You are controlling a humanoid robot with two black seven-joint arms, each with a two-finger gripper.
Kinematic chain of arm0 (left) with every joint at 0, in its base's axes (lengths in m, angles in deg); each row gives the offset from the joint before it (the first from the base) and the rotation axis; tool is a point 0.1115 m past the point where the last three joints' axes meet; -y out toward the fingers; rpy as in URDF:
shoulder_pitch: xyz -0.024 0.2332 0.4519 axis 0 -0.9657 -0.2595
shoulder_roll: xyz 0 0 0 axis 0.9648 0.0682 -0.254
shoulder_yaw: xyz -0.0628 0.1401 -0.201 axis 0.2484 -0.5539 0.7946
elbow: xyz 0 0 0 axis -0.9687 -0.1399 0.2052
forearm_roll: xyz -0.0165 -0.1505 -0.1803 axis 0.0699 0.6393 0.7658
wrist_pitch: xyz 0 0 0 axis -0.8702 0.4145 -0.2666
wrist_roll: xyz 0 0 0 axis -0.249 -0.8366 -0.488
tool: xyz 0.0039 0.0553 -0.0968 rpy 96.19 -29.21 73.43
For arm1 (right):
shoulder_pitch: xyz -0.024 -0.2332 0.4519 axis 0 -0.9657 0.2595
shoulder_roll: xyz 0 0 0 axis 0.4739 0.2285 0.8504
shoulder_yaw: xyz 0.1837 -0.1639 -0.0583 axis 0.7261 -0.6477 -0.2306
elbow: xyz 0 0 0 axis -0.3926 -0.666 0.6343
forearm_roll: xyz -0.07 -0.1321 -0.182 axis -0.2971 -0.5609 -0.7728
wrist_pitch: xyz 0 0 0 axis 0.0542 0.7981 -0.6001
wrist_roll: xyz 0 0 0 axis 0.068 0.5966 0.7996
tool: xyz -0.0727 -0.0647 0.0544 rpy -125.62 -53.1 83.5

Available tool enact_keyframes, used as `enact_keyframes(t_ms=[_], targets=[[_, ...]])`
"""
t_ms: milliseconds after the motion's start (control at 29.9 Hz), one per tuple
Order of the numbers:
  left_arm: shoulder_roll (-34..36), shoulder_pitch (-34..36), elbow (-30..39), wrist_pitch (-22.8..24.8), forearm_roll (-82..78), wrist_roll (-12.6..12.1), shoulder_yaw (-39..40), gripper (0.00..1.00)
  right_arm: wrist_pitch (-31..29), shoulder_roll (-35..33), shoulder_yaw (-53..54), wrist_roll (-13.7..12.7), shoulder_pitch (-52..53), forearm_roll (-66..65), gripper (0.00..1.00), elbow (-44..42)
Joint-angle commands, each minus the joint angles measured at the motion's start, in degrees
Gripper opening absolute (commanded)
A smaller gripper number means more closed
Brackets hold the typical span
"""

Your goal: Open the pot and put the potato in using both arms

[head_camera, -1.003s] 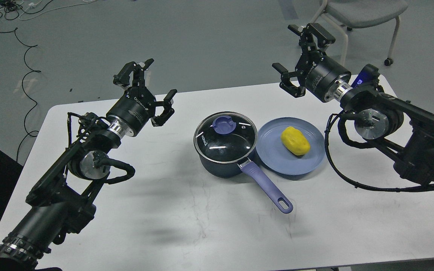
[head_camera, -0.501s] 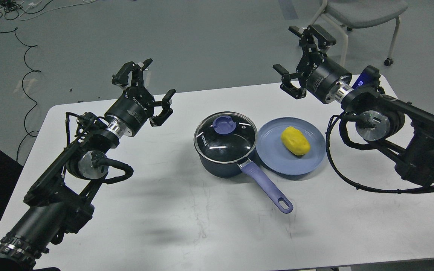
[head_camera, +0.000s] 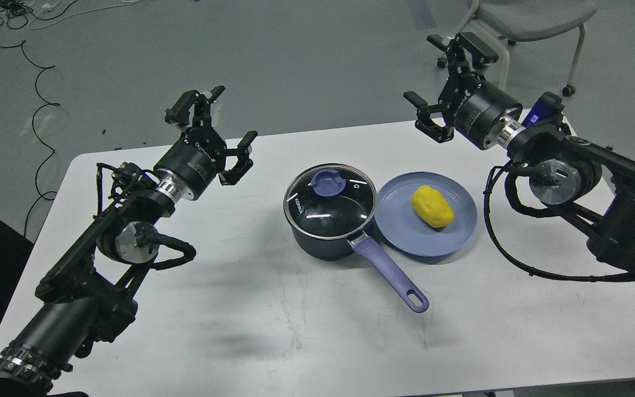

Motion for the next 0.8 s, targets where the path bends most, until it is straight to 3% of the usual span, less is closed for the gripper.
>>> enact_keyframes(t_ms=[0, 100, 201, 368, 501, 769], targets=[[-0.02, 0.19, 0.00, -2.42, -13.65, 0.84, -0.70, 0.98, -0.05, -0.99, 0.76, -0.09, -1.60, 0.09, 1.00, -0.54], [0.07, 0.36, 0.00, -4.63, -20.19, 3.03, -0.79, 0.98, -0.05, -1.08, 1.30, -0.09, -3.53, 0.09, 1.00, -0.72], [0.85, 0.97, 0.69, -5.59, -25.80, 7.51, -0.79, 0.98, -0.58, -2.14, 2.87, -0.01, -5.46, 0.09, 1.00, -0.72], [3.93, 1.77, 7.01, -10.15, -43.60, 12.08, -3.15, 0.98, -1.55, -3.10, 5.16, 0.35, -7.49, 0.09, 1.00, -0.72], [5.42, 4.92, 8.70, -17.00, -66.37, 12.53, -11.31, 0.98, -1.63, -4.60, 5.69, 0.52, -8.28, 0.26, 1.00, -1.59], [7.01, 9.76, 8.87, -19.04, -86.54, 12.71, -22.40, 0.98, -1.63, -6.27, 5.69, 0.79, -8.81, 0.35, 1.00, -1.69]])
